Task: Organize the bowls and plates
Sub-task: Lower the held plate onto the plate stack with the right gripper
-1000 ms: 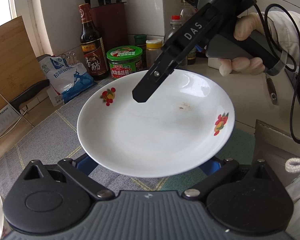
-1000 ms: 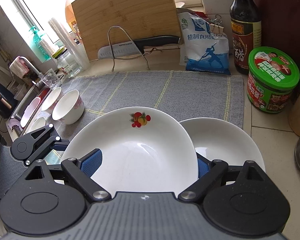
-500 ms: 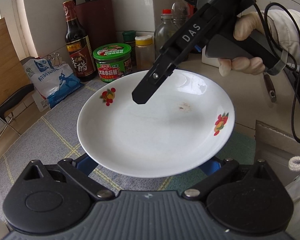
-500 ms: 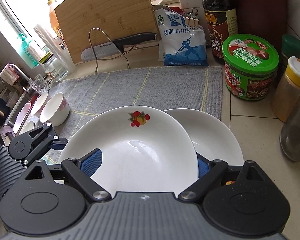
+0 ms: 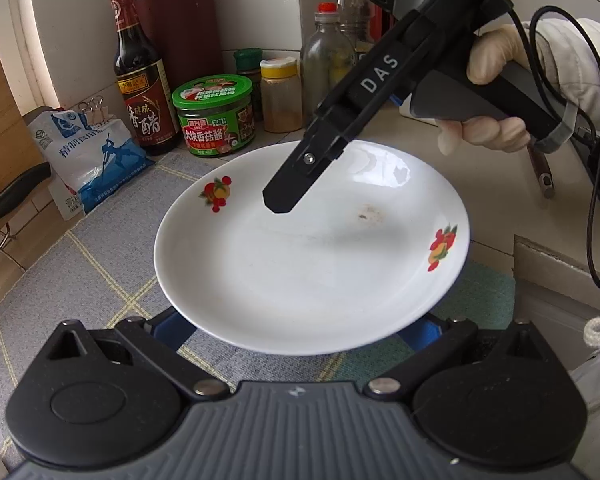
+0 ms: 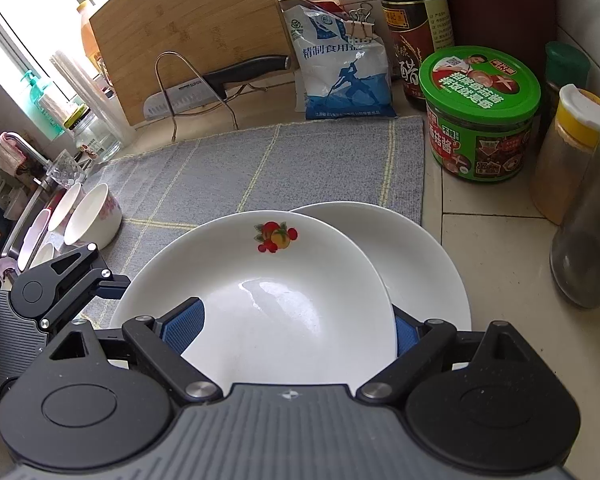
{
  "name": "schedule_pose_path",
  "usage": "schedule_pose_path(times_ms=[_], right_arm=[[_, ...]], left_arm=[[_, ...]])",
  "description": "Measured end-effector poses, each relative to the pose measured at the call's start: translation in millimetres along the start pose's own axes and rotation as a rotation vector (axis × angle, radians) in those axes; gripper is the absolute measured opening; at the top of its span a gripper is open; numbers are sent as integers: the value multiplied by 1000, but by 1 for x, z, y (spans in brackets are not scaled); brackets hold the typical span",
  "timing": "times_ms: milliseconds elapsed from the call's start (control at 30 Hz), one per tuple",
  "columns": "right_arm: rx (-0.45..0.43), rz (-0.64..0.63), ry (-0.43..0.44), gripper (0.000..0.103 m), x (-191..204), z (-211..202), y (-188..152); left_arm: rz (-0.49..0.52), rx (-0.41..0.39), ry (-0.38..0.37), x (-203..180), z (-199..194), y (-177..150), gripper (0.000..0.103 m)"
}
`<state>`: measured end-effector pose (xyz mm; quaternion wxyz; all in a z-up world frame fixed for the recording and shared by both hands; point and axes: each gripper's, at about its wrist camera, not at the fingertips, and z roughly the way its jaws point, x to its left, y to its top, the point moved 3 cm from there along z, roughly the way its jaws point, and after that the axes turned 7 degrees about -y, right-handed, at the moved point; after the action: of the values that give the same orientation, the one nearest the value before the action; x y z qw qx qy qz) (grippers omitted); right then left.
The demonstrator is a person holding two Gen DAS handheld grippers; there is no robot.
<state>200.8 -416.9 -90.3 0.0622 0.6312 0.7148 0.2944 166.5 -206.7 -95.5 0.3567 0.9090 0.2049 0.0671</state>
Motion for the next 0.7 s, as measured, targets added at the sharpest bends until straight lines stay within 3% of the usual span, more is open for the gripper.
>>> schedule_pose_path(times_ms=[700], right_arm=[[-11,49,-39,96,-15,-1,-3]], left_arm=[[63,20,-15,7,20,5,103]])
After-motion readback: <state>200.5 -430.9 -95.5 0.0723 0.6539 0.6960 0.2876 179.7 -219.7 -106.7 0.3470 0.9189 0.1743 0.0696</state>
